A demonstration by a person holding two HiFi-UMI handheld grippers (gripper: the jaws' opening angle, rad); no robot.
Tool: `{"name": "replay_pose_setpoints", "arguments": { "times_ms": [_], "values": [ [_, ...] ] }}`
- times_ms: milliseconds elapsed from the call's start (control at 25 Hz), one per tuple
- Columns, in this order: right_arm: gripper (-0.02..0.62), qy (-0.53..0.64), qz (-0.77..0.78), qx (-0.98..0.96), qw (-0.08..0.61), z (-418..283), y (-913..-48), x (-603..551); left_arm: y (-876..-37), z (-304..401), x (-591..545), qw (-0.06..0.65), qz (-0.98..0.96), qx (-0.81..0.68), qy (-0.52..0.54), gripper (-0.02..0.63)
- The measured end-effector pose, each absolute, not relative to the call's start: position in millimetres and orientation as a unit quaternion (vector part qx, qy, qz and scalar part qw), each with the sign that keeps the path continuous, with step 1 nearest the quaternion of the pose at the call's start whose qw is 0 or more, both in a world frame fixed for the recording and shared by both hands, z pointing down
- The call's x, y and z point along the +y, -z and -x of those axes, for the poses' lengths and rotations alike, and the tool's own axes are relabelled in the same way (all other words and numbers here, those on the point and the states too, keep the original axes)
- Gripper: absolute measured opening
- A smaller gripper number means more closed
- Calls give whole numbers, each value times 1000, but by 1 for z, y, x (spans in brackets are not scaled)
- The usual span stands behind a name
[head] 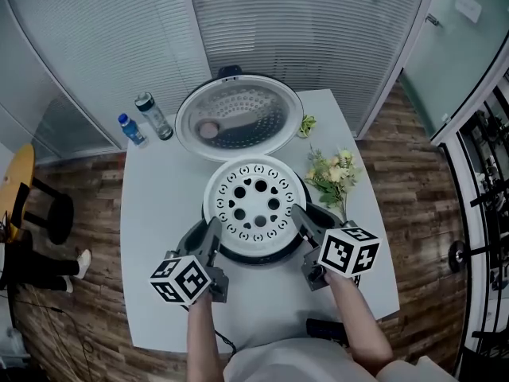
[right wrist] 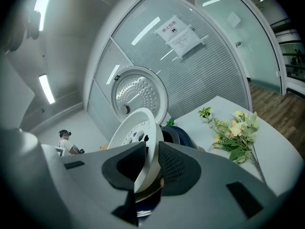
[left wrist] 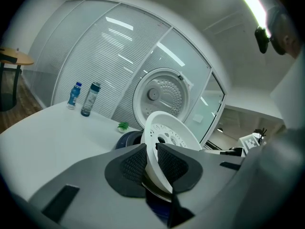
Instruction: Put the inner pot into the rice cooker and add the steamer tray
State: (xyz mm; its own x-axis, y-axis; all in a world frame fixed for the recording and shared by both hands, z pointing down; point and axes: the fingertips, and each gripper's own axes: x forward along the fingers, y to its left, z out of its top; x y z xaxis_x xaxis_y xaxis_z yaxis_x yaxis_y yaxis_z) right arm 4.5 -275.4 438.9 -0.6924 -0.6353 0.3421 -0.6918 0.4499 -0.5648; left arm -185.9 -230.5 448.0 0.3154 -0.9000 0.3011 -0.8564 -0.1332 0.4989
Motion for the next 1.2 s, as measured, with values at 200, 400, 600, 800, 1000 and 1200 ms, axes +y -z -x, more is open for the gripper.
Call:
{"name": "replay_pose_setpoints", "arguments": {
  "times_ms": [200, 400, 600, 800, 1000, 1200],
  "values": [
    [91, -340, -393, -852, 56, -1, -445, -280, -452, 187, -235, 298, -752, -588, 19, 72],
    [94, -327, -394, -856, 69, 0, -446, -280, -454, 188, -235, 287, -753, -592, 3, 75],
    [92, -305, -400, -860, 85, 1, -446, -277, -456, 187, -234, 271, -754, -598, -19, 83],
    [93, -290, -399, -864, 99, 2, -446, -277, -463, 187, -234, 267, -754, -599, -44, 100],
    [97, -269, -402, -867, 117, 2, -446, -277, -464, 185, -234, 260, -753, -602, -56, 107],
    [106, -237, -412, -868, 143, 4, -448, -279, -465, 187, -235, 251, -752, -606, -69, 115]
  ]
}}
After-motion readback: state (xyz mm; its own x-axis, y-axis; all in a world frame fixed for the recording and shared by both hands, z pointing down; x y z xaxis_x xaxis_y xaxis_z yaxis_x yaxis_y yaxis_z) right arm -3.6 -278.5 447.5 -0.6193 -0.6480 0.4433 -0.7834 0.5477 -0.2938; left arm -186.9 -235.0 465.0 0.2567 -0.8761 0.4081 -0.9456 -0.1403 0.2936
